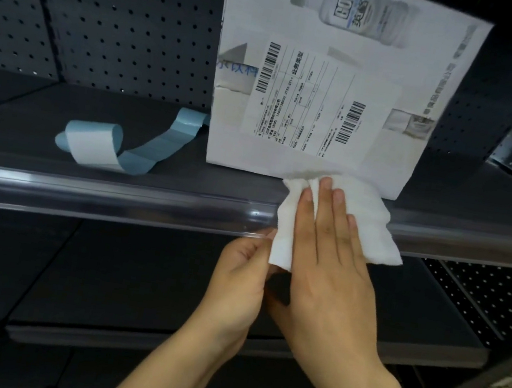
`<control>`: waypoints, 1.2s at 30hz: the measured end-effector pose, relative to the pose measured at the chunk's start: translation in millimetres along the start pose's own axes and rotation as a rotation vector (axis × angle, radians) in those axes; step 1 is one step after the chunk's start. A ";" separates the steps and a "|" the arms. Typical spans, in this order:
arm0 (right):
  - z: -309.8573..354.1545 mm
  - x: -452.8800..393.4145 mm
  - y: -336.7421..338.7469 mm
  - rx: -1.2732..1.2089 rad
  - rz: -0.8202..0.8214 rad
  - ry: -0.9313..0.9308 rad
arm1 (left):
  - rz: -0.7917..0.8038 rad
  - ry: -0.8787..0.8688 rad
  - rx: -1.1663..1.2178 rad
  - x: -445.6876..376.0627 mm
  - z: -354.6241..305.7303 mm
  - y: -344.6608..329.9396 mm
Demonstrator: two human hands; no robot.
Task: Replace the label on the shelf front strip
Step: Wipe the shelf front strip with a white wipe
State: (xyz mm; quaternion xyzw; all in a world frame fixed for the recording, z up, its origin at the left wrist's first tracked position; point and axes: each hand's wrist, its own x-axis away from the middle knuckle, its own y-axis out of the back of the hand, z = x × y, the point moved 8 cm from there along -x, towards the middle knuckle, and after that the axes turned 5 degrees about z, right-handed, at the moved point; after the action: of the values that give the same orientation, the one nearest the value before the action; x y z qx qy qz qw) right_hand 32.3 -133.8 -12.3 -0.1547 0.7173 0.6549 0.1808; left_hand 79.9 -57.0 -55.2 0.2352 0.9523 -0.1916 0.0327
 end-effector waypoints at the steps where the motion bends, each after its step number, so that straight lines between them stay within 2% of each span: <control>1: 0.8 3.6 -1.8 -0.001 0.001 -0.005 | -0.001 0.008 0.007 -0.2 1.1 0.4; 6: 4.7 16.8 -5.7 -0.031 -0.011 -0.005 | -0.015 0.024 0.027 -1.6 6.4 3.6; 17: 4.8 62.4 -42.5 -0.196 0.098 0.084 | -0.065 0.076 0.020 8.7 8.1 1.3; 21: -6.1 71.2 -30.8 -0.237 0.010 0.132 | -0.033 0.112 0.053 31.8 13.4 -14.7; 27: -24.2 77.7 -1.0 -0.368 -0.100 0.233 | -0.002 0.119 -0.085 46.3 5.2 -41.9; 29: -37.4 79.7 19.7 -0.485 -0.114 0.272 | -0.005 0.084 -0.128 45.0 -6.6 -52.1; 31: -59.9 77.1 45.0 -0.715 -0.116 0.238 | -0.032 0.041 -0.153 42.2 -20.6 -63.0; 33: -88.0 70.8 65.4 -1.014 -0.164 0.124 | -0.053 -0.005 -0.157 38.7 -35.1 -74.4; 36: -135.3 57.4 75.6 -1.364 -0.272 -0.143 | -0.074 -0.087 -0.187 33.6 -59.0 -93.9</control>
State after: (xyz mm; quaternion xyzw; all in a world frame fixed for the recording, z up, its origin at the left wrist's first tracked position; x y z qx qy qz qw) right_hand -60.9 -260.5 38.4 -0.2786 0.1065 0.9392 0.1702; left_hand 8.5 -96.5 27.1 0.1872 0.9718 -0.1129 0.0885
